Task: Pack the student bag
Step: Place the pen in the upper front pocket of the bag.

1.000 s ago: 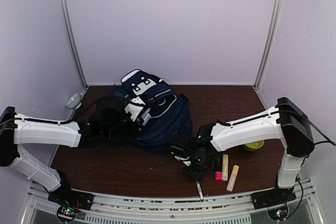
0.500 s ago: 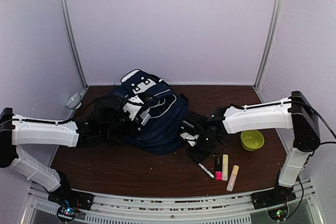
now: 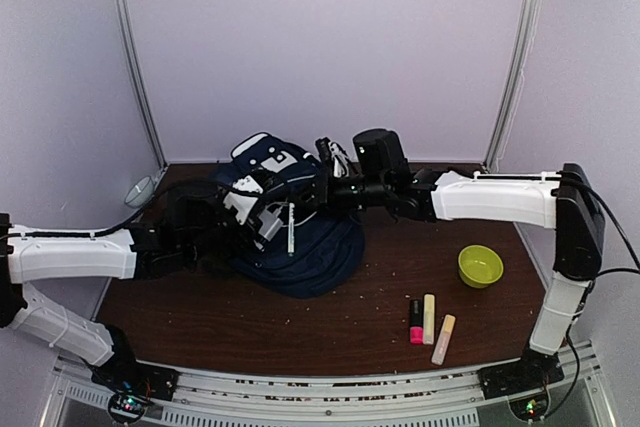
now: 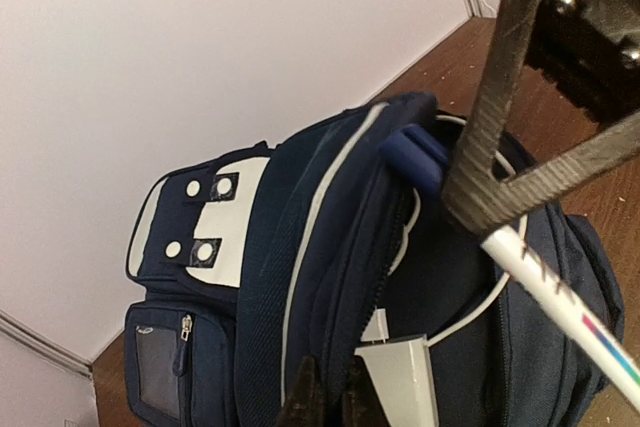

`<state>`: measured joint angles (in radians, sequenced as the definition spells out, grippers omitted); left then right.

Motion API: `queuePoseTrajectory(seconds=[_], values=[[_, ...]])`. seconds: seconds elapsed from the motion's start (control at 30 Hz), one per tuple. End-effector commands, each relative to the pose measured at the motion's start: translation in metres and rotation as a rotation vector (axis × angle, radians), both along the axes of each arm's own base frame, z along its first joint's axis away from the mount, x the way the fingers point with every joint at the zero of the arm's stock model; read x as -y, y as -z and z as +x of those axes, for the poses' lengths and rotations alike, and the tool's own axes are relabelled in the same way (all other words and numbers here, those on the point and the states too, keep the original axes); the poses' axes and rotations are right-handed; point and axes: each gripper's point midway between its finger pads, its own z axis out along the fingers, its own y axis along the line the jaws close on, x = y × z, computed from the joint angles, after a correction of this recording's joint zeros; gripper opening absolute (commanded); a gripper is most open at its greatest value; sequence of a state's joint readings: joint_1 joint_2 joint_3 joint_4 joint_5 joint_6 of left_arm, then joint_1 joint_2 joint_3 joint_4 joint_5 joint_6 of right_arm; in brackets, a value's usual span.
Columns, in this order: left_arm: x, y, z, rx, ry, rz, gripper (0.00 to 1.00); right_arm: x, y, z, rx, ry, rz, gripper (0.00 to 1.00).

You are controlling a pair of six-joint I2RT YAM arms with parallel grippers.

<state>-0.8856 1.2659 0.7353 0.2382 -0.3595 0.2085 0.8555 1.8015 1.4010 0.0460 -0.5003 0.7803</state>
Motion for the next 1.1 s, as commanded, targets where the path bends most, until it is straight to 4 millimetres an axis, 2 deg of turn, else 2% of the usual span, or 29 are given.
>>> queuePoseTrajectory(seconds=[0.0,0.2,0.27,0.33,0.37,0.53,0.67,0.77,0.87,1.0,1.07], values=[[0.000,-0.073,-0.001,0.139,0.001,-0.195,0.00,0.011,0.010,0.038,-0.136,0.157,0.158,0.00],[0.009,-0.071,0.002,0.116,0.016,-0.218,0.00,0.011,0.013,0.074,-0.123,0.293,0.188,0.00],[0.011,-0.077,0.001,0.121,0.027,-0.237,0.00,0.009,0.021,0.086,-0.148,0.332,0.202,0.00],[0.012,-0.082,0.000,0.125,0.035,-0.246,0.00,0.005,0.026,0.089,-0.193,0.330,0.242,0.00],[0.012,-0.082,0.001,0.123,0.033,-0.241,0.00,0.005,0.025,0.087,-0.198,0.328,0.265,0.00],[0.010,-0.076,0.008,0.107,-0.006,-0.223,0.00,0.031,0.034,0.068,-0.148,0.359,0.217,0.00],[0.011,-0.071,0.014,0.083,-0.023,-0.225,0.00,0.036,0.050,0.040,-0.179,0.313,0.177,0.00],[0.015,-0.067,0.015,0.075,-0.009,-0.223,0.00,0.029,0.063,0.027,-0.218,0.281,0.167,0.00],[0.017,-0.063,0.016,0.066,-0.012,-0.221,0.00,0.022,0.069,0.024,-0.245,0.265,0.184,0.00],[0.018,-0.062,0.014,0.059,0.002,-0.221,0.00,0.013,0.072,0.031,-0.262,0.262,0.204,0.00],[0.017,-0.061,0.014,0.058,0.001,-0.222,0.00,0.005,0.064,0.035,-0.274,0.237,0.236,0.00]])
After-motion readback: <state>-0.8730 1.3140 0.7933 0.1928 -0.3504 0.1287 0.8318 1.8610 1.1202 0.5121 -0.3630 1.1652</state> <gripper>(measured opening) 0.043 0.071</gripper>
